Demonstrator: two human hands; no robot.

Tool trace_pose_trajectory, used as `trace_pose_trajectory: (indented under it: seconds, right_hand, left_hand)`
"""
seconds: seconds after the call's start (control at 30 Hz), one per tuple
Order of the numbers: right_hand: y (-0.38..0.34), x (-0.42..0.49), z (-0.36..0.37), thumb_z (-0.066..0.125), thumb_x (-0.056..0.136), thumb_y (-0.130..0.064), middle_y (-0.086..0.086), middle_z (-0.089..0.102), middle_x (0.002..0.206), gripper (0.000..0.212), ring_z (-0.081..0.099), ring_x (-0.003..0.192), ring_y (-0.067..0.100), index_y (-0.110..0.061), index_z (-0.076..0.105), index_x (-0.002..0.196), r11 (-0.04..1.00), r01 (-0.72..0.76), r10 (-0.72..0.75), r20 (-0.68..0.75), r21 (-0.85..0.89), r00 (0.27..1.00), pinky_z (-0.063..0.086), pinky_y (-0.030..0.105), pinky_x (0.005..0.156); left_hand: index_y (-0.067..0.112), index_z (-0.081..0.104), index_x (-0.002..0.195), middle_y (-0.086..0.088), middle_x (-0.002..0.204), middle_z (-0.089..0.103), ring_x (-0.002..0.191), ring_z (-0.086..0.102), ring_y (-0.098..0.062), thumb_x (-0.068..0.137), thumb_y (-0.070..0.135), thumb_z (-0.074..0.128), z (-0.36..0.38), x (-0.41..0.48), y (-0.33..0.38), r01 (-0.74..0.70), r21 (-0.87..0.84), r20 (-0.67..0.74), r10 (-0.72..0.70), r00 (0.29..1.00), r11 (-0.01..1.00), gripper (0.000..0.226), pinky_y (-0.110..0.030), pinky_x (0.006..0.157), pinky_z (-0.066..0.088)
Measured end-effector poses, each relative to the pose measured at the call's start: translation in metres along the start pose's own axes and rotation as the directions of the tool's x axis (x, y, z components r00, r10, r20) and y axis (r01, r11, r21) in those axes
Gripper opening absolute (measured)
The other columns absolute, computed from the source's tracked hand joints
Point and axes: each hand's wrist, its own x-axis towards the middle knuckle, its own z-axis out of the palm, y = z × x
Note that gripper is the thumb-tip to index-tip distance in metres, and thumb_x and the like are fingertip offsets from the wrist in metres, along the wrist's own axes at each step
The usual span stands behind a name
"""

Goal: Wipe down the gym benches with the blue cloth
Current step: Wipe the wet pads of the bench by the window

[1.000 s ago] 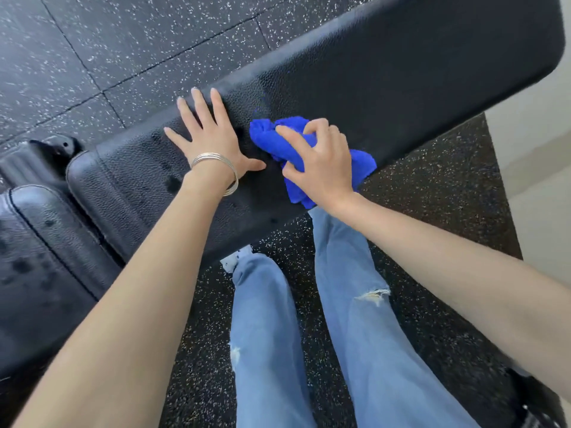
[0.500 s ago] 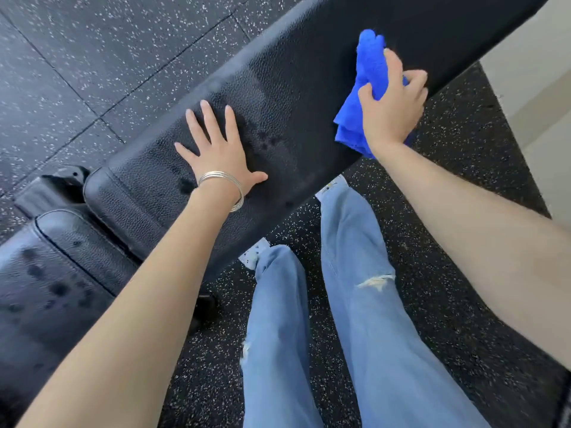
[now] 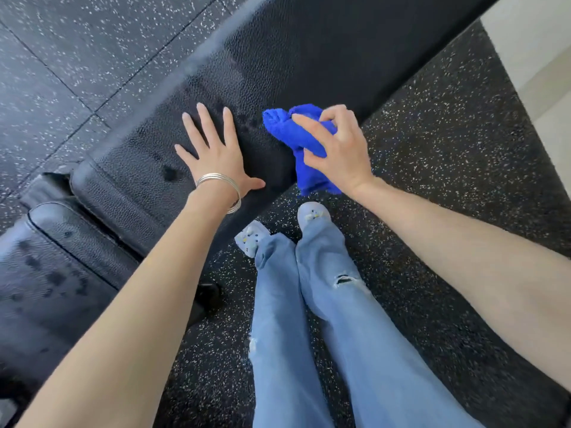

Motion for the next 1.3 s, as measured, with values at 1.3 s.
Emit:
trace_pose_trajectory:
  seconds: [1.3]
  right_hand:
    - [0.043, 0.087, -0.055, 0.049, 0.088, -0.020, 0.015, 0.036, 0.126, 0.045, 0.041, 0.106, 0.035, -0.019, 0.042, 0.133, 0.866, -0.467, 0.487, 0.095, -0.177, 0.868, 0.043, 0.045, 0.087]
  left_hand:
    - [0.040, 0.012, 0.148, -0.009, 0.159, -0.007, 0.146, -0.003, -0.031, 0.087, 0.045, 0.059, 0.016, -0.026, -0.036, -0.120, 0.044, -0.122, 0.124, 0.985, 0.992, 0.077, -0.049, 0.117, 0.014]
